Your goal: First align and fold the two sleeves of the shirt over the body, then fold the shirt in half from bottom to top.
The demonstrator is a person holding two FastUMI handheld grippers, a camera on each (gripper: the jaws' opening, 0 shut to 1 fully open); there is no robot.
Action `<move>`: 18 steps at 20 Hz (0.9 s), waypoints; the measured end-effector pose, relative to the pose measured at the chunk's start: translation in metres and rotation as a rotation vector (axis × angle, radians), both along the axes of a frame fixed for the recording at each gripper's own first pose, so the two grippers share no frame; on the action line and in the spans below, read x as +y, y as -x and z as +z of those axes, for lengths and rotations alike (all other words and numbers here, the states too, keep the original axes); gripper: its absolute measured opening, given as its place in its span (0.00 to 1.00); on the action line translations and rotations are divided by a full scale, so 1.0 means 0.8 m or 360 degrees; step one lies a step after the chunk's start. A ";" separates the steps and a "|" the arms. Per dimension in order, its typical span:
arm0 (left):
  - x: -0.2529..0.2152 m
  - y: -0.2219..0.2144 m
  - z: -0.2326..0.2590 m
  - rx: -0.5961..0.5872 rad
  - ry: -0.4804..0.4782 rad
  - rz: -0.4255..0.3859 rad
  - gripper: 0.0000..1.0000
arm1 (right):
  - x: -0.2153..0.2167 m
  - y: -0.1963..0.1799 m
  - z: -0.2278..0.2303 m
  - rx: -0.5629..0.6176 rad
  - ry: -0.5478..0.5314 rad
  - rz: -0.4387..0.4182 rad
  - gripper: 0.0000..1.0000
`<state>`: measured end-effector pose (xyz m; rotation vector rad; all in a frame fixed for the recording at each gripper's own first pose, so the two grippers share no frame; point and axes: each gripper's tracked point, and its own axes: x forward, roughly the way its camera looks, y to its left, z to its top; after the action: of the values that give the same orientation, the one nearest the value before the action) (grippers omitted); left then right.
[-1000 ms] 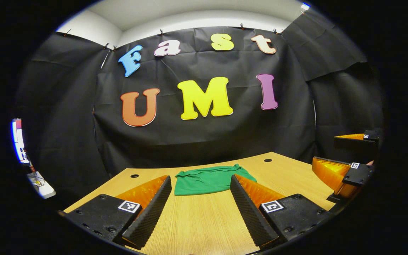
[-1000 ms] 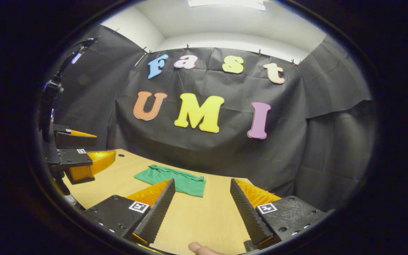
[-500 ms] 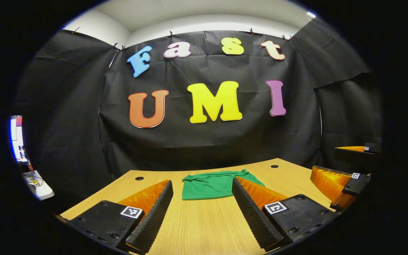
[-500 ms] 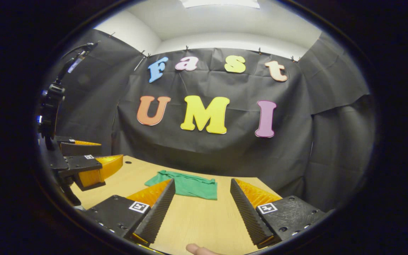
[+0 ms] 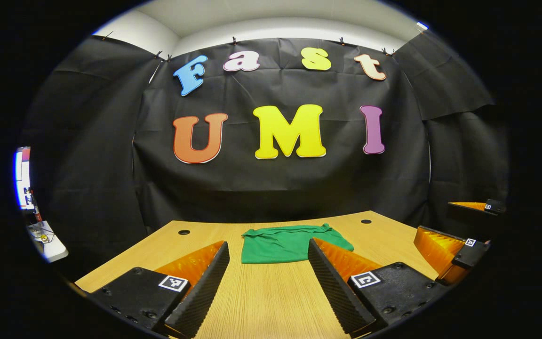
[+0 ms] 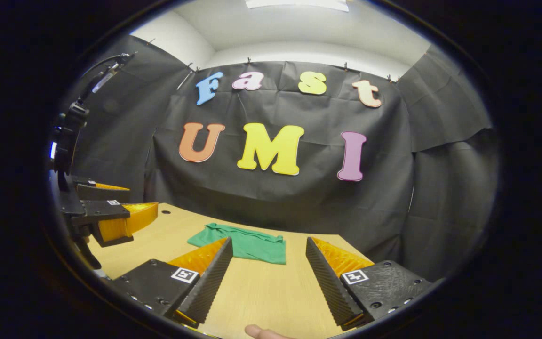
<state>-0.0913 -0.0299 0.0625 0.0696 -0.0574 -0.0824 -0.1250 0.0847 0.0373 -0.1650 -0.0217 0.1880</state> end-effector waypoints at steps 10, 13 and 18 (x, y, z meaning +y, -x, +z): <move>-0.001 0.000 0.004 -0.0020 -0.0008 -0.0002 1.00 | -0.001 -0.002 0.003 -0.0010 0.0017 -0.0015 0.95; -0.002 0.002 0.005 -0.0026 -0.0013 -0.0004 1.00 | -0.001 0.000 0.002 -0.0012 0.0018 -0.0016 0.97; -0.007 0.002 0.006 -0.0031 -0.0019 -0.0020 1.00 | -0.008 -0.004 -0.005 0.0015 0.0004 -0.0032 0.97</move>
<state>-0.0928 -0.0354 0.0672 0.0820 -0.0770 -0.0947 -0.1216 0.0781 0.0330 -0.1670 -0.0106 0.1686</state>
